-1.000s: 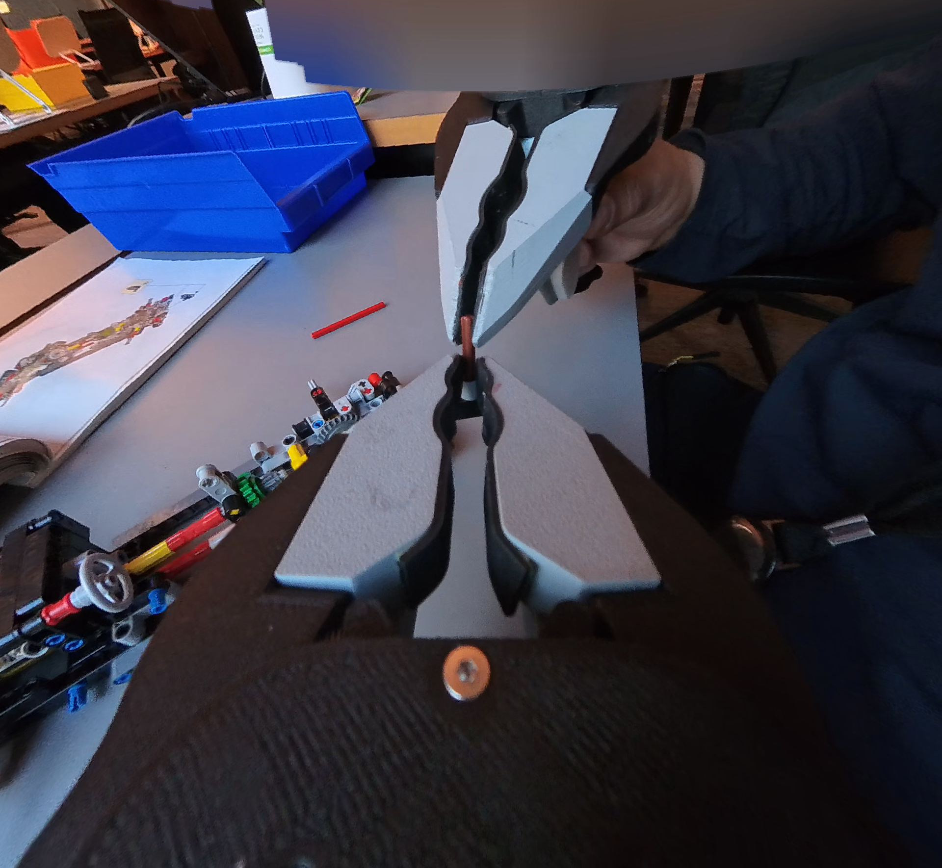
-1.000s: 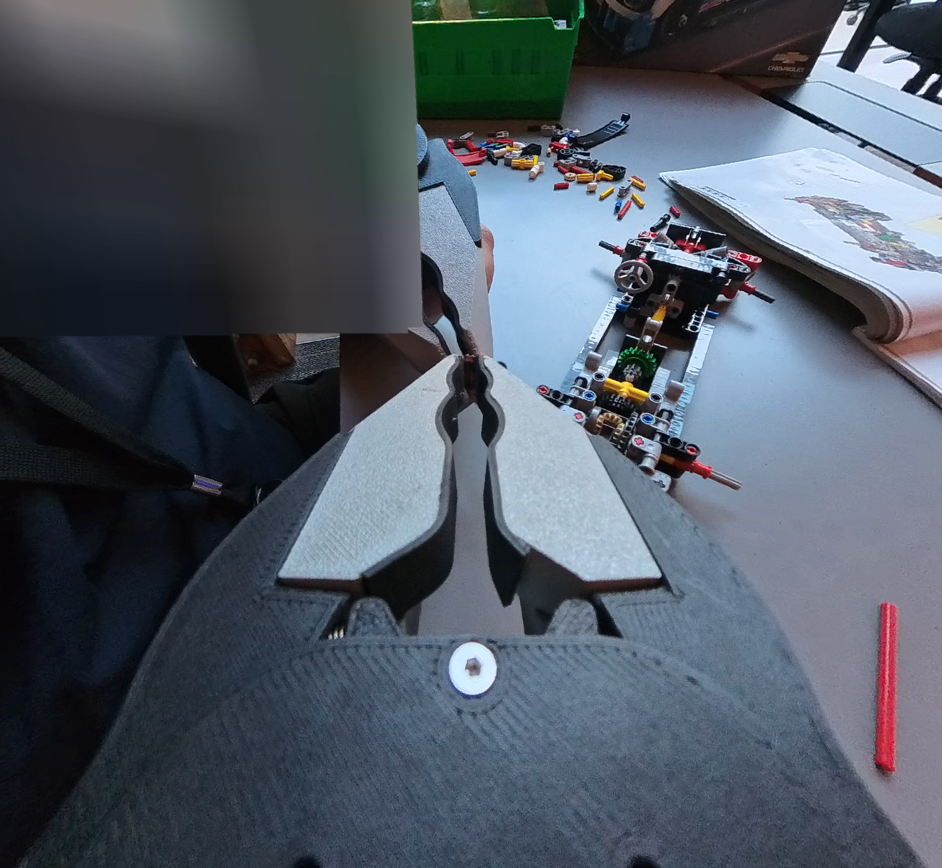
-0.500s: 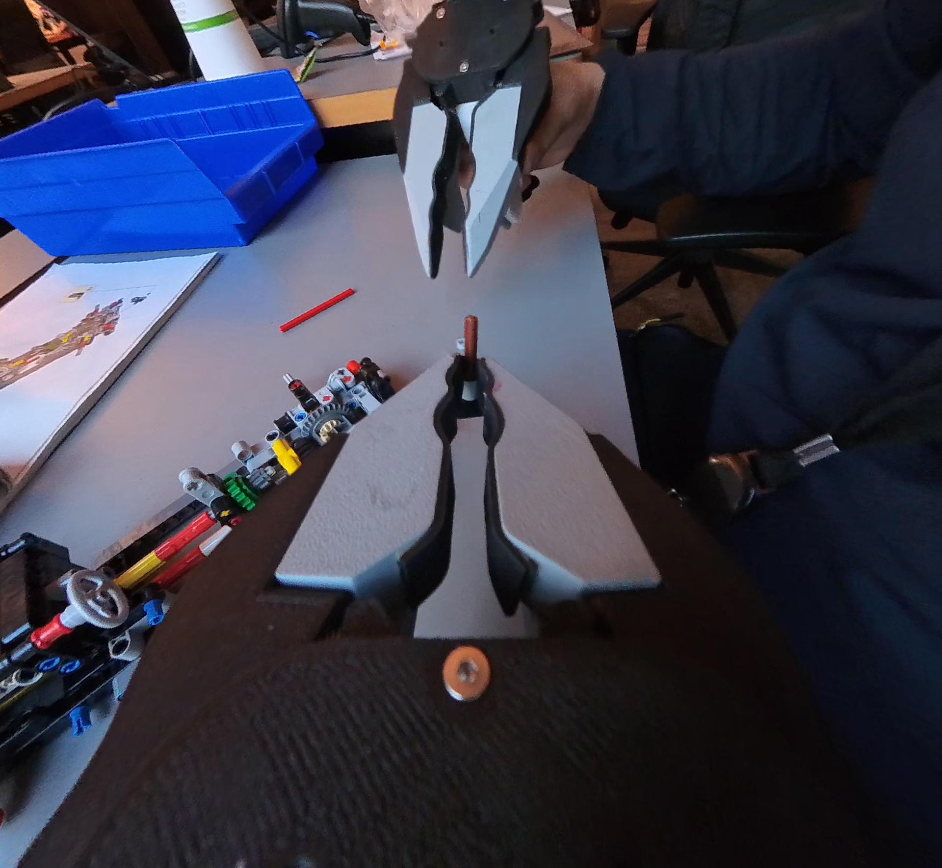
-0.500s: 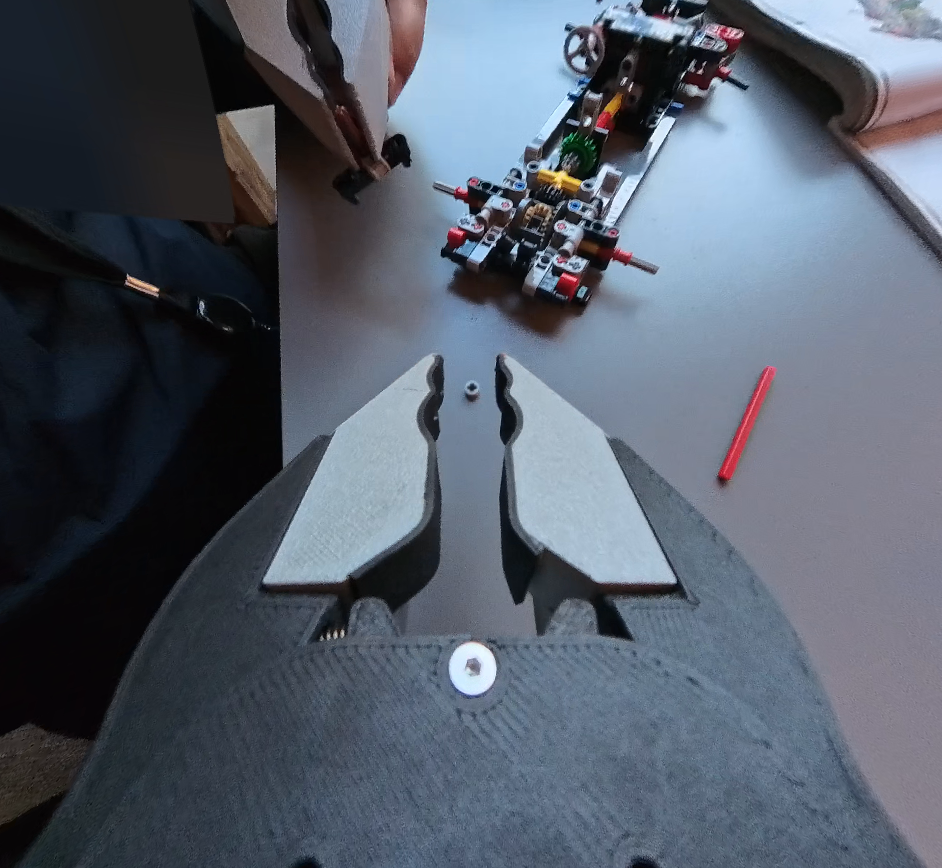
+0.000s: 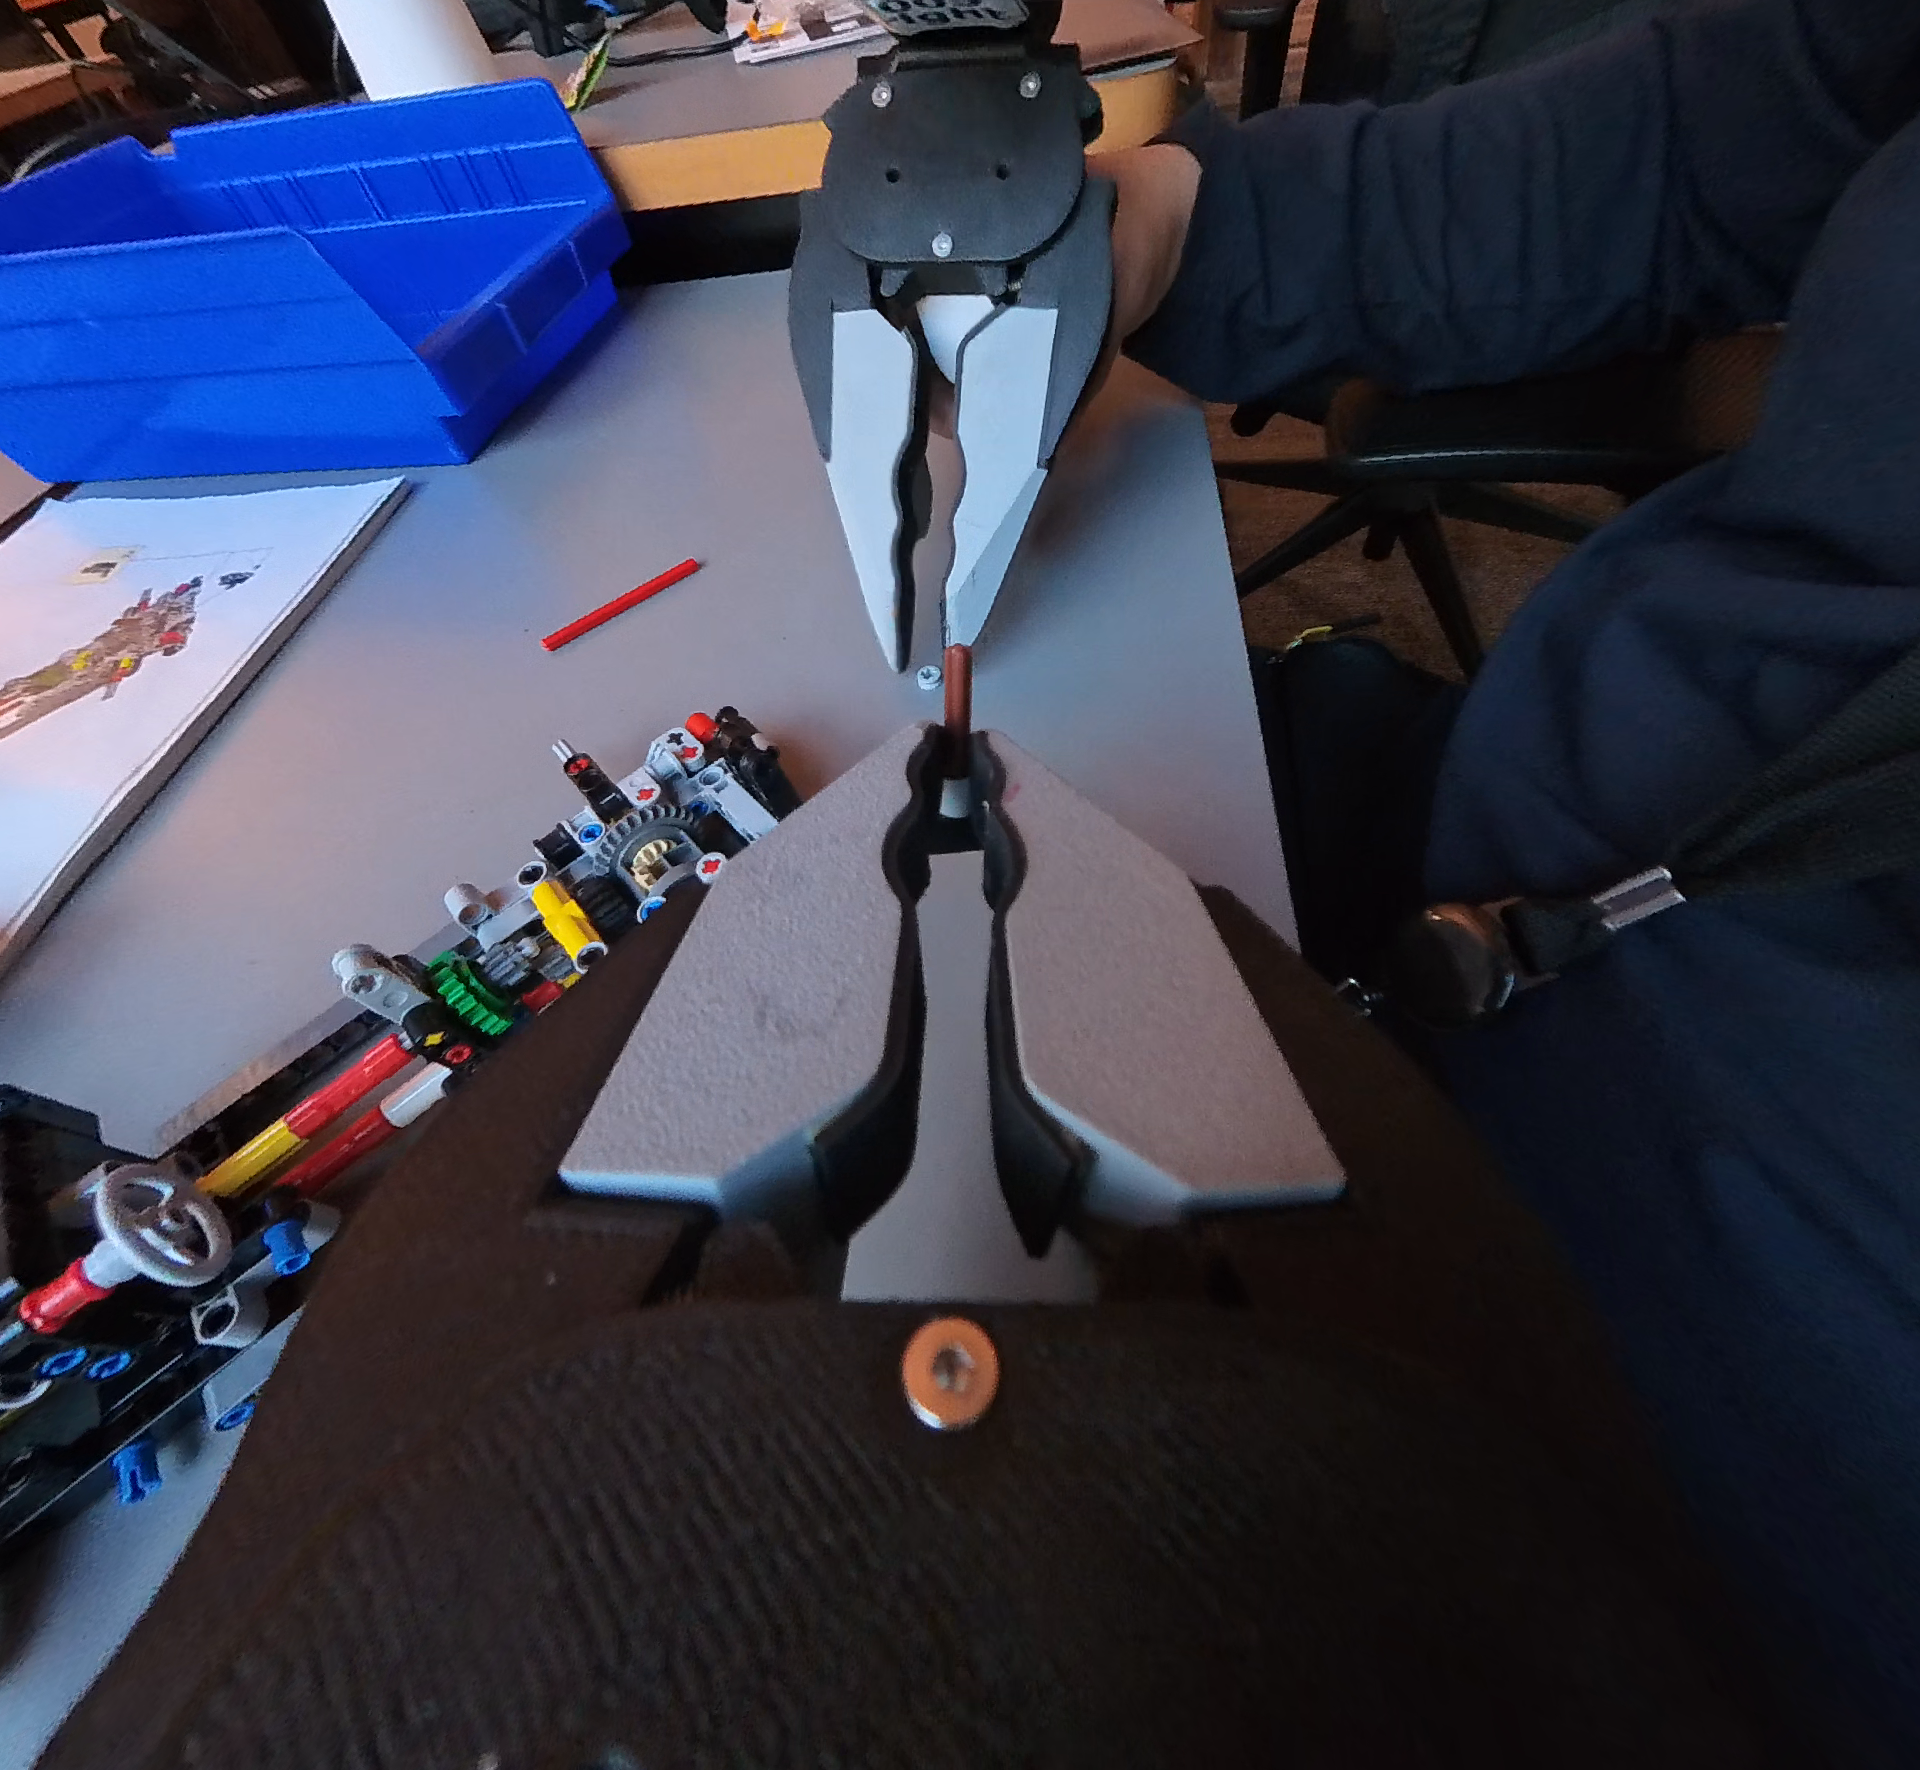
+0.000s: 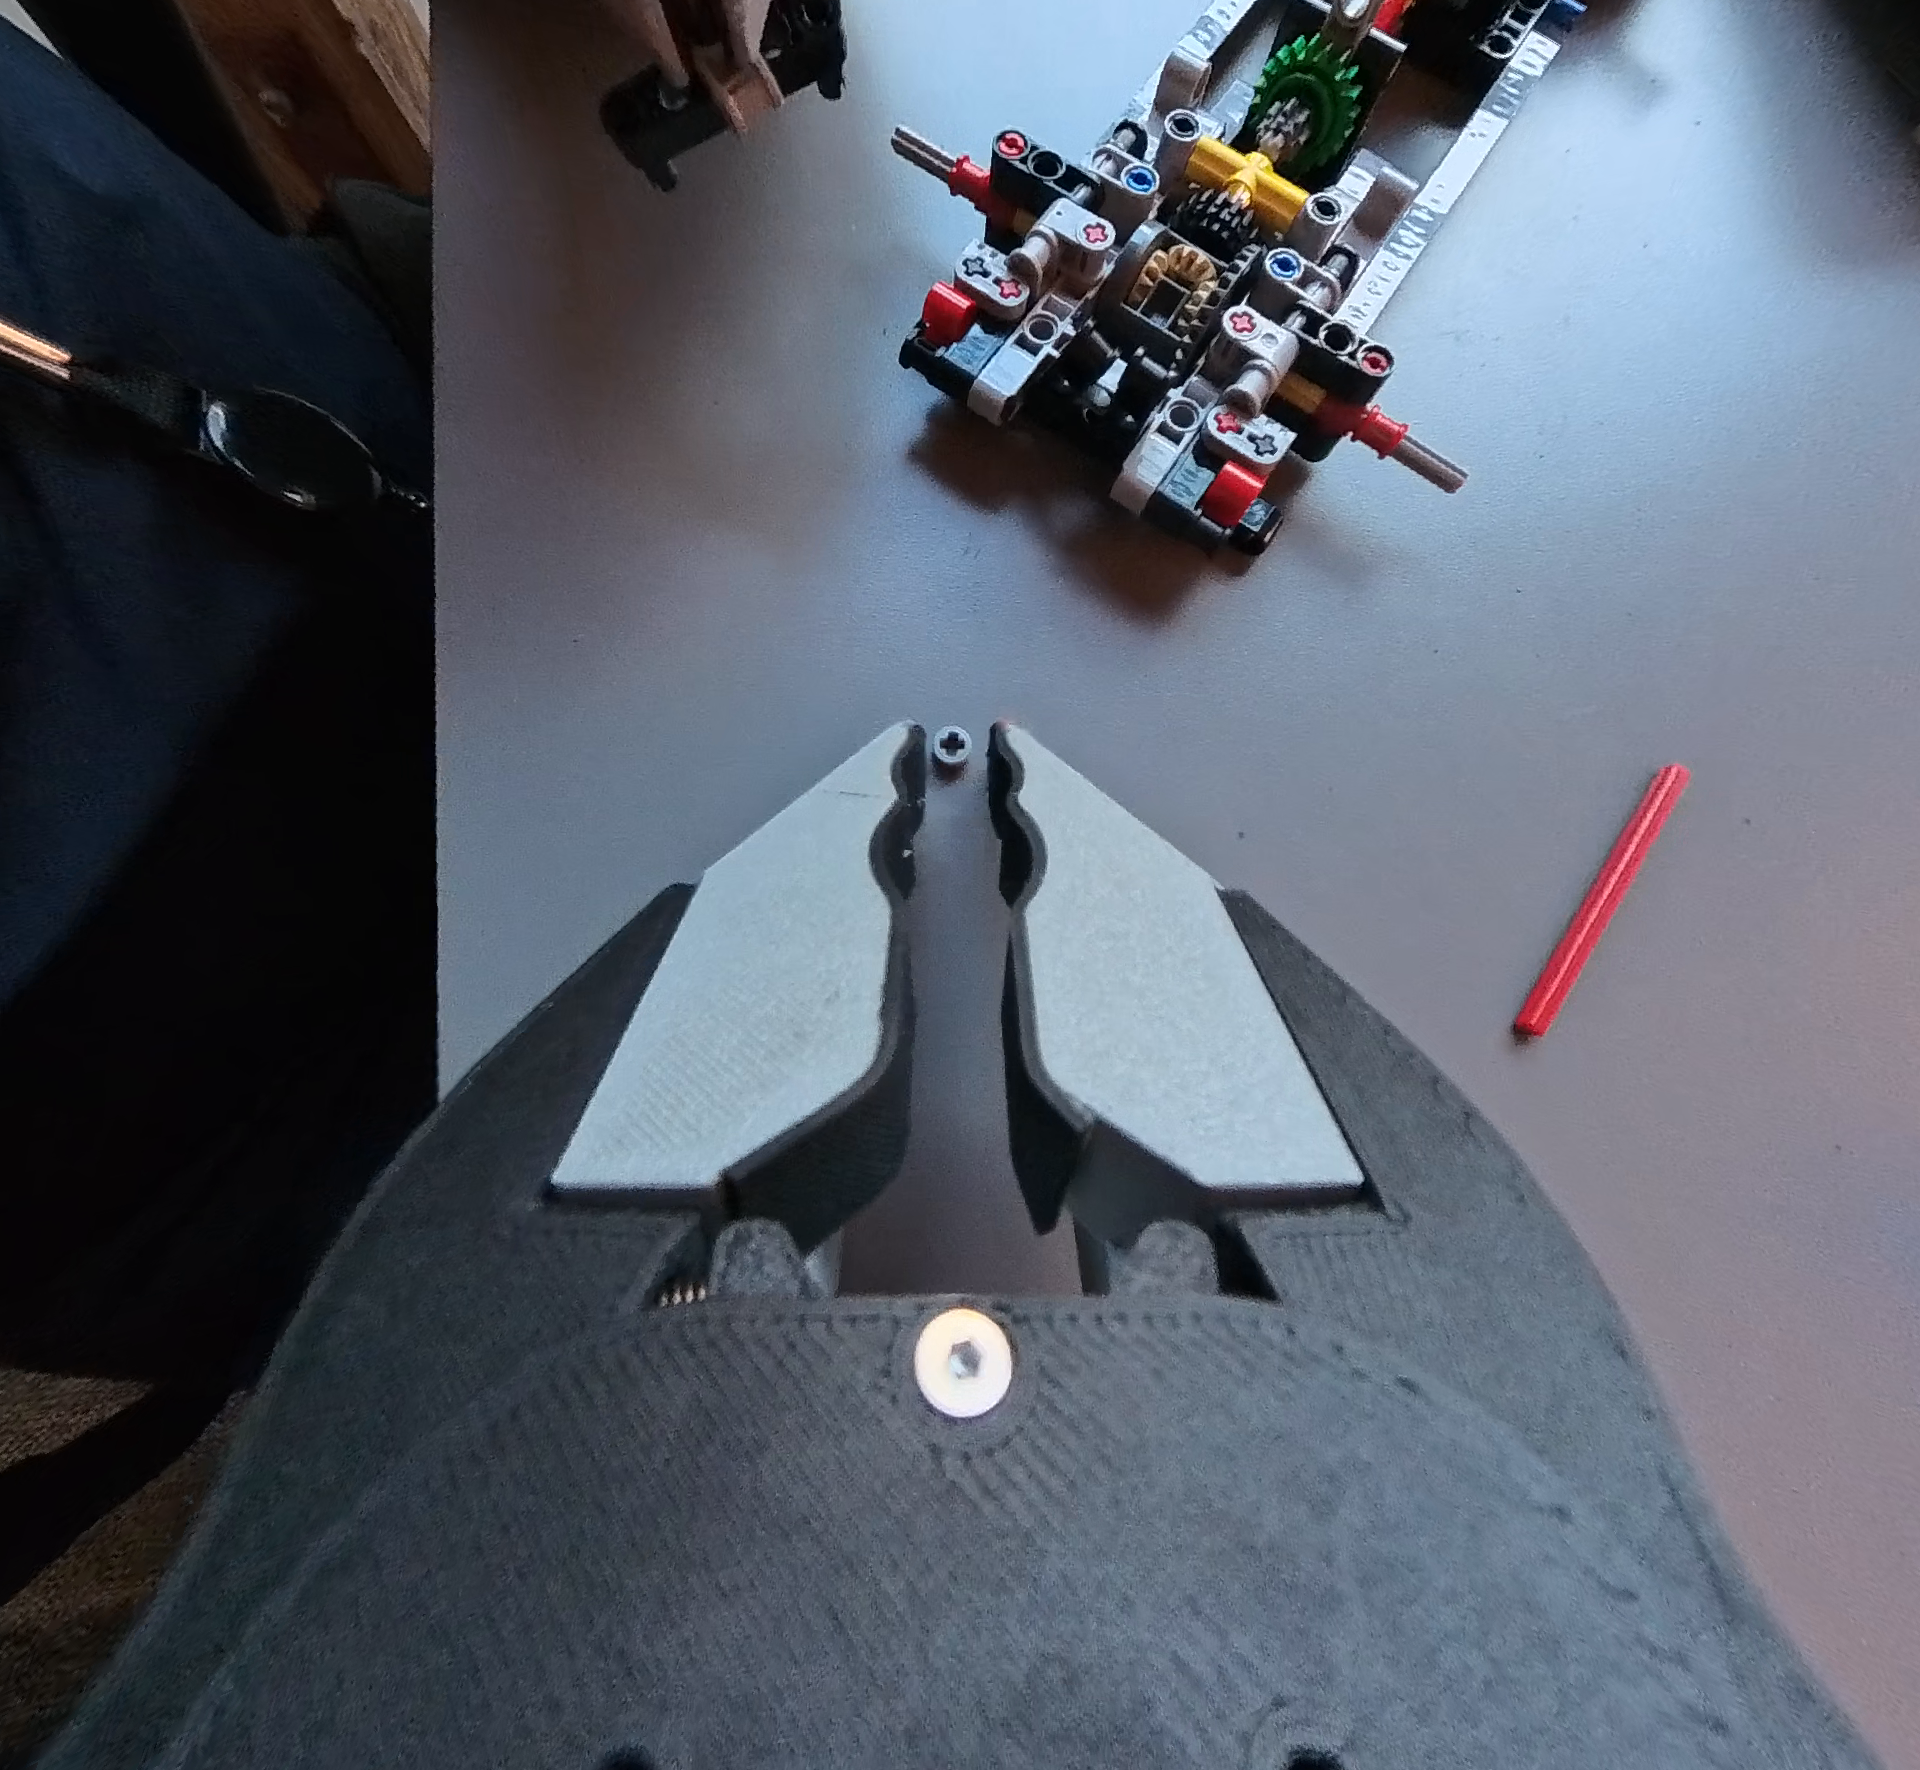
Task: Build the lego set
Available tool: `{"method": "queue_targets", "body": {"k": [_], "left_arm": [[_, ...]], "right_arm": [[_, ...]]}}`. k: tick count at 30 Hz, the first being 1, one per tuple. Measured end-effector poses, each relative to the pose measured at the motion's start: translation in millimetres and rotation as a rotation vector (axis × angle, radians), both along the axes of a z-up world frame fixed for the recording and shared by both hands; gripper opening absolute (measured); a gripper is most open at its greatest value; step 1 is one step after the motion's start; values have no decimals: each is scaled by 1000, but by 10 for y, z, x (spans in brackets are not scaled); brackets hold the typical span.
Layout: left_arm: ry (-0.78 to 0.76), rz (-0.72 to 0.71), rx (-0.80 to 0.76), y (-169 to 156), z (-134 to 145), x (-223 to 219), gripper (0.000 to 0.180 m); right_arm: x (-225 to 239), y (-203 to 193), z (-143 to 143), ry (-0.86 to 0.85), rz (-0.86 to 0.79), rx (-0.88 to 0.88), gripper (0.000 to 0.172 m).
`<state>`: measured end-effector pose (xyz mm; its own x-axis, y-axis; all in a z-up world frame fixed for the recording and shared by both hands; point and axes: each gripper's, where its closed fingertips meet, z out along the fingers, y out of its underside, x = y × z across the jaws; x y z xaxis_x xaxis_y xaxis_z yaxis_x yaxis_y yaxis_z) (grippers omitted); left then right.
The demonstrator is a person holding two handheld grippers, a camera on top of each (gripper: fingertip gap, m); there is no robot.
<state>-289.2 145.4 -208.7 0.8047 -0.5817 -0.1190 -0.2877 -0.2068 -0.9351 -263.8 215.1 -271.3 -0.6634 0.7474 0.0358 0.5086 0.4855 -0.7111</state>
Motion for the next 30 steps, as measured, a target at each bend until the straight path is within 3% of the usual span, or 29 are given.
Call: {"method": "queue_targets", "body": {"k": [26,30], "left_arm": [[1,-12,-22,-21,-25,18,2],[15,-26,-60,-11,-82,44,2]], "right_arm": [[-14,7,-35,6,-51,74,4],[-73,-166,115,86,5,5,3]]}}
